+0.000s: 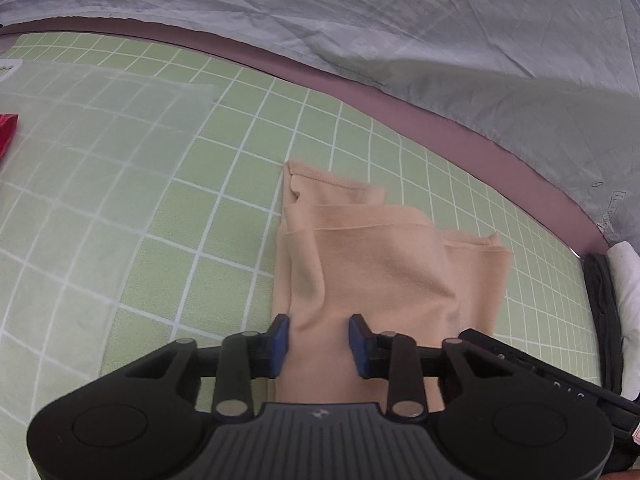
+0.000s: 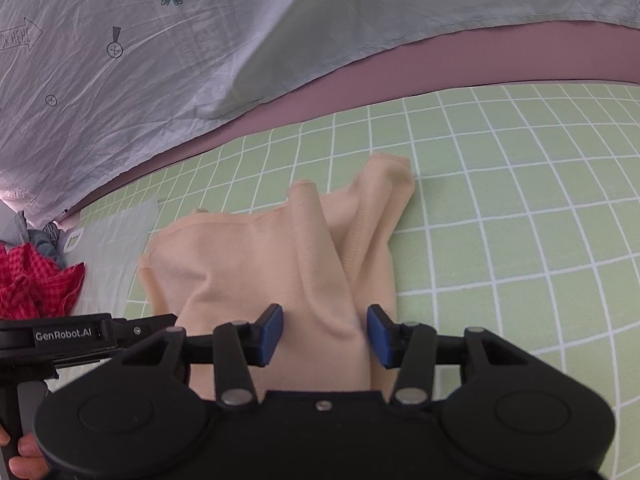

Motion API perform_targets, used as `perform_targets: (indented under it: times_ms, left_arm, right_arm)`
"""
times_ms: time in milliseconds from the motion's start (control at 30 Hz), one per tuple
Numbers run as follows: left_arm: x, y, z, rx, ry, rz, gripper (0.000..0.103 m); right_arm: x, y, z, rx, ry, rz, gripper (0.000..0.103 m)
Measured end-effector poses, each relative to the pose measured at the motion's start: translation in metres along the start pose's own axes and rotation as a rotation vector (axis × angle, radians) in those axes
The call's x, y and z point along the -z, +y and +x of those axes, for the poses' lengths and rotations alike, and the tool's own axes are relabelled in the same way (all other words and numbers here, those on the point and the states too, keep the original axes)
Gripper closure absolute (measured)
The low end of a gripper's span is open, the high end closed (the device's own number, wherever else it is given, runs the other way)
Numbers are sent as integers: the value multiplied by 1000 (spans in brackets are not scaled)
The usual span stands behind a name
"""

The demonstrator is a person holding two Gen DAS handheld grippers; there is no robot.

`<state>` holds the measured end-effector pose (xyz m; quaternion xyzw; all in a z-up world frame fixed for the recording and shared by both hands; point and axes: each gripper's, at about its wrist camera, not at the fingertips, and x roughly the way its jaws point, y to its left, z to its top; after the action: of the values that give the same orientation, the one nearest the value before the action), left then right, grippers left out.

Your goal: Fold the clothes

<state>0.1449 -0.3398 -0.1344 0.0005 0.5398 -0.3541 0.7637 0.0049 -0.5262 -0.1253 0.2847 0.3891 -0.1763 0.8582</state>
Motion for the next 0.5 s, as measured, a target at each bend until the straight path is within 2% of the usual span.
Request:
perform_targets:
  times_ms: [33,67,167,267,433,500]
  left_arm:
    - [1,-2,-1,-8,-6,14,94]
    - [3,-4,-2,-16,-12,28,97]
    - [6,-12,-10,-37,-40,64,98]
    - [5,-16,-29,-32,-96,86,99]
    - [-11,-26,-63,-6,-214,121,99]
    - [-22,-29,-70,6,-267,103,99]
  right_arm:
    - [1,3,-2,7,5,-19,68]
    - [1,6,-3,11,8,-40,81]
    - [6,17,-11,37,-3,-124,97]
    - [7,20,-28,0,-42,-145,97]
    - [-9,9,-65,-118,-171,-53,98]
    - [-20,6,-70,-129,-212,-51,98]
